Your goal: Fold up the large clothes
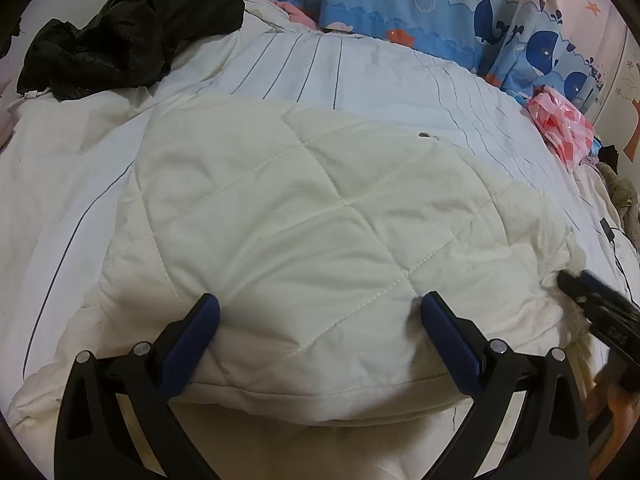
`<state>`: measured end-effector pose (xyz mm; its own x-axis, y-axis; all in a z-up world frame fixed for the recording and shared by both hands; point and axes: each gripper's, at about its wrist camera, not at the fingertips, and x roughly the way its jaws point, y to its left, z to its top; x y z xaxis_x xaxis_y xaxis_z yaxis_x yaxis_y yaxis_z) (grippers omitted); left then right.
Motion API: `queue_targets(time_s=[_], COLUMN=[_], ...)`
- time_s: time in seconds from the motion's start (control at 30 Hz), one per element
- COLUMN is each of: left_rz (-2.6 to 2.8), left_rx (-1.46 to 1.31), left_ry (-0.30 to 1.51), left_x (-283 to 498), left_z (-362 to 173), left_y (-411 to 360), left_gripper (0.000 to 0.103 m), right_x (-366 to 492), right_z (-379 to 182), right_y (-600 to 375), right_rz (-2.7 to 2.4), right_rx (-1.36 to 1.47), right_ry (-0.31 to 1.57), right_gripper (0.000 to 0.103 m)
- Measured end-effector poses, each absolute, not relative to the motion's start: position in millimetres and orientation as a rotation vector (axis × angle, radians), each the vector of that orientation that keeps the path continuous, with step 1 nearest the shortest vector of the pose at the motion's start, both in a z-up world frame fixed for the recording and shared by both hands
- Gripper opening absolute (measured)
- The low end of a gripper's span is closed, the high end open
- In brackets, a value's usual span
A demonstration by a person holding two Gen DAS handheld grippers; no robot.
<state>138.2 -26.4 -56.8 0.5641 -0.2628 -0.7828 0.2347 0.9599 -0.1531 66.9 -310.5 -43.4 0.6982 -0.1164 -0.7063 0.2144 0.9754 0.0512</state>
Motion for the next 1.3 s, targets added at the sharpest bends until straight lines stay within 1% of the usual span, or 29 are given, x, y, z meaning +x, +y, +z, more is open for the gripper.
queue_targets(time_s=[0.07, 0.1, 0.17, 0.3, 0.37, 0.47, 0.53, 0.6, 0.67, 0.8, 0.87, 0.97, 1.0, 1.07, 1.13, 1.27, 1.3], left_rz=[-0.292, -0.293, -0.289, -0.289, -0.287, -0.286, -0.291, -0.296, -0.298, -0.264, -0.264, -0.279, -0.280, -0.272, -0.276, -0.258, -0.258], left_rx=[-0.030, -0.026, -0.013, -0.016, -0.016, -0.066, -0.149, -0.207, -0.177, 0.005, 0.015, -0.048, -0.084, -0.160, -0.173, 0.031, 0.043], left_ry=[0.924, 0.923, 0.918, 0.920, 0.921, 0.917, 0.899, 0.897, 0.908, 0.895, 0.892, 0.895, 0.887, 0.875, 0.883, 0.885, 0.876], left_x=[137, 137, 136, 136, 135, 135, 136, 138, 139, 134, 133, 135, 135, 136, 138, 133, 132], left_z=[-57, -57, -57, -56, -55, -47, -42, -42, -48, -57, -56, -49, -47, -44, -48, -59, -58], left_y=[-27, -28, -30, -29, -29, -22, -13, -6, -9, -32, -34, -24, -19, -9, -7, -31, -33], left_gripper=[0.096, 0.096, 0.096, 0.096, 0.096, 0.096, 0.096, 0.096, 0.096, 0.096, 0.096, 0.096, 0.096, 0.096, 0.096, 0.096, 0.096], right_x=[70, 75, 79, 82, 79, 62, 68, 72, 73, 74, 73, 50, 49, 59, 65, 68, 68], right_z=[-60, -73, -75, -74, -64, -45, -61, -82, -87, -85, -80, -61, -62, -75, -84, -87, -87], right_y=[-317, -326, -332, -330, -330, -326, -326, -342, -353, -353, -354, -343, -340, -341, -347, -348, -349], right_rz=[-0.210, -0.185, -0.184, -0.184, -0.192, -0.233, -0.235, -0.187, -0.161, -0.160, -0.166, -0.203, -0.208, -0.202, -0.183, -0.176, -0.173], right_rx=[0.130, 0.186, 0.220, 0.205, 0.209, 0.143, 0.121, 0.253, 0.330, 0.319, 0.316, 0.249, 0.239, 0.250, 0.314, 0.324, 0.329], right_ry=[0.848, 0.898, 0.907, 0.923, 0.929, 0.825, 0.900, 0.948, 0.952, 0.949, 0.940, 0.791, 0.793, 0.873, 0.916, 0.919, 0.917], right_gripper=[0.095, 0.096, 0.097, 0.097, 0.097, 0.097, 0.097, 0.097, 0.097, 0.097, 0.097, 0.097, 0.097, 0.097, 0.097, 0.097, 0.097])
